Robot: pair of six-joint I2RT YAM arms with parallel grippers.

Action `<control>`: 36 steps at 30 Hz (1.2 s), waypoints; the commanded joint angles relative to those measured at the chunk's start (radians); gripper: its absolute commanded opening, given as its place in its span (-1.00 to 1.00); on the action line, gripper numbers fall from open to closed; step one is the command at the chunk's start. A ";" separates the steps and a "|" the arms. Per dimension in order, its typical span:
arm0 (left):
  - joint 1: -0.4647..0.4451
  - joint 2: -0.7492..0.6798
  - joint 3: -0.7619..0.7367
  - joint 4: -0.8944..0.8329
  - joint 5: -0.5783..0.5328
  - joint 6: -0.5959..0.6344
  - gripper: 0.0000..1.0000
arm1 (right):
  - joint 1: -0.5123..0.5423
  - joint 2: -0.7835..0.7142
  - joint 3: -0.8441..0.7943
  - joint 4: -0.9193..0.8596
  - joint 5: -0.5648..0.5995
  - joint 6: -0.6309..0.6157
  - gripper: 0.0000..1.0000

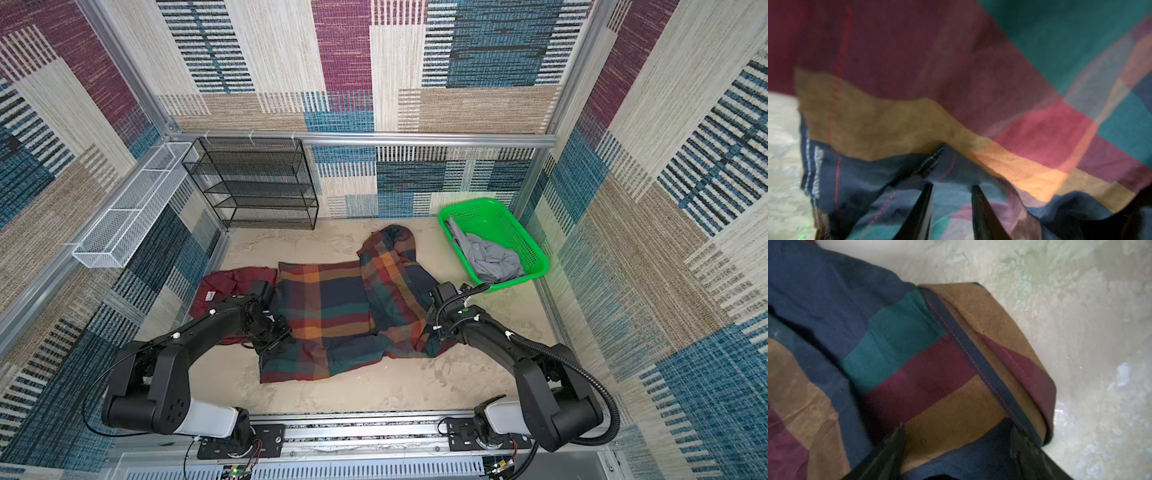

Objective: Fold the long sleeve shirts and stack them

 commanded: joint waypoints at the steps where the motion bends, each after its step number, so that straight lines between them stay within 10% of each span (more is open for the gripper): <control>1: 0.000 0.027 0.000 0.028 -0.018 0.027 -0.31 | -0.029 0.013 0.008 -0.040 0.030 0.033 0.67; 14: 0.027 0.127 0.063 -0.001 -0.039 0.117 -0.31 | -0.105 -0.167 -0.050 -0.162 0.113 -0.066 0.65; 25: 0.058 0.024 0.169 -0.123 -0.136 0.216 -0.27 | -0.104 -0.274 -0.013 -0.074 -0.087 -0.191 0.44; 36: 0.059 0.051 0.178 -0.061 0.037 0.159 -0.27 | -0.101 -0.111 -0.116 0.087 -0.212 -0.125 0.28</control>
